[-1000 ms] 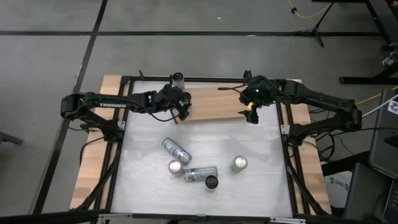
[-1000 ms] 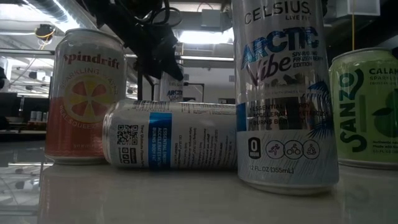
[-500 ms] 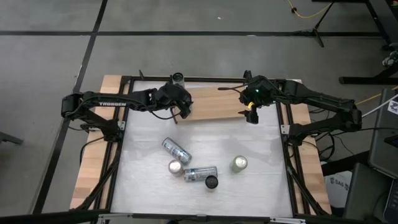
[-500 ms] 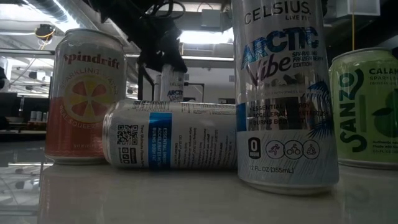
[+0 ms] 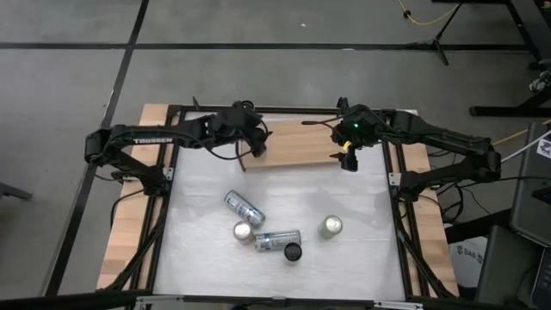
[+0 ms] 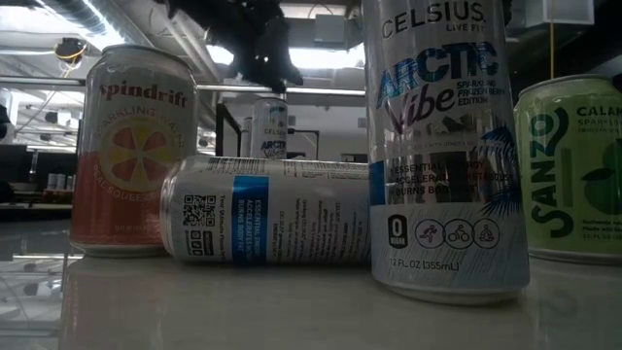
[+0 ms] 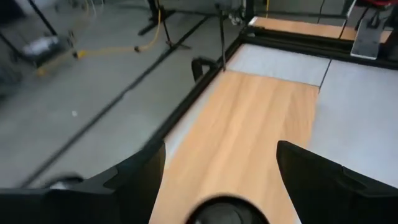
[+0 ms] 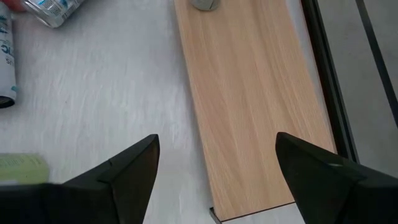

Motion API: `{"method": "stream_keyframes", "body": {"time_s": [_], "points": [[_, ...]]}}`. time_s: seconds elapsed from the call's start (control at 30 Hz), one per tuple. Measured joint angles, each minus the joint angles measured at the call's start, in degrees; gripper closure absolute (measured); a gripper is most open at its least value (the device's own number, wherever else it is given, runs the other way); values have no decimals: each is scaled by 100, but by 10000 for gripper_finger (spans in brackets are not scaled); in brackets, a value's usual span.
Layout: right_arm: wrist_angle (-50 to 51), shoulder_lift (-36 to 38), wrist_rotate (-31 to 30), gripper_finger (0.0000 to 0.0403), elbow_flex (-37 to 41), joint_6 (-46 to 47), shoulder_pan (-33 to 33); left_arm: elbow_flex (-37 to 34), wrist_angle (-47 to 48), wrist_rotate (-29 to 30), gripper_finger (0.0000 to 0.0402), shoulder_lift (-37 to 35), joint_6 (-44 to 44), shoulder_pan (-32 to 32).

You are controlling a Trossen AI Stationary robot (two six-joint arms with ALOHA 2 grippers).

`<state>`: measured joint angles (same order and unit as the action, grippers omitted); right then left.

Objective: Place canned beverage on shelf
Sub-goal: Adjust the white-blue soda can on the shelf

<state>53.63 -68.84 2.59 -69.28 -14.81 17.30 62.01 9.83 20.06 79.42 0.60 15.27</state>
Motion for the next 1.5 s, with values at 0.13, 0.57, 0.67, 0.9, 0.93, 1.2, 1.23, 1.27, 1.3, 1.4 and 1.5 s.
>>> {"method": "stream_keyframes", "body": {"time_s": [0.13, 0.57, 0.67, 0.9, 0.93, 1.2, 1.23, 1.27, 1.3, 1.4, 1.5], "points": [[0, 0, -2, 91, 0, 0, -1, 211, -1, 317, 104, -2, -271, 71], [-2, 0, 0, 91, 0, 0, 0, 514, 139, 594, 104, -7, 241, 1201], [-2, 0, 0, 91, 0, 0, 0, 514, 497, 591, 104, -7, 578, 1407], [-11, 0, -1, 91, 0, 0, 0, 514, 1187, 552, 104, 1, 1175, 1652], [-13, 0, -1, 91, 0, 0, 0, 514, 1211, 492, 104, 14, 1254, 1670], [-17, 0, 0, 91, 0, -2, 0, 514, 1212, 104, 104, 298, 1541, 1812], [-19, 0, 0, 91, 0, 0, -2, 514, 1209, 87, 104, 342, 1541, 1812], [-20, 0, 0, 91, 0, 0, -1, 514, 1213, 75, 104, 379, 1541, 1812], [-17, 0, 0, 91, 0, 0, -2, 514, 1211, 71, 104, 406, 1544, 1812], [-19, 0, 0, 91, 0, 0, -2, 514, 1203, 61, 104, 464, 1546, 1810], [-18, 0, 0, 91, 0, 0, 0, 514, 1185, 57, 104, 487, 1554, 1810]]}}
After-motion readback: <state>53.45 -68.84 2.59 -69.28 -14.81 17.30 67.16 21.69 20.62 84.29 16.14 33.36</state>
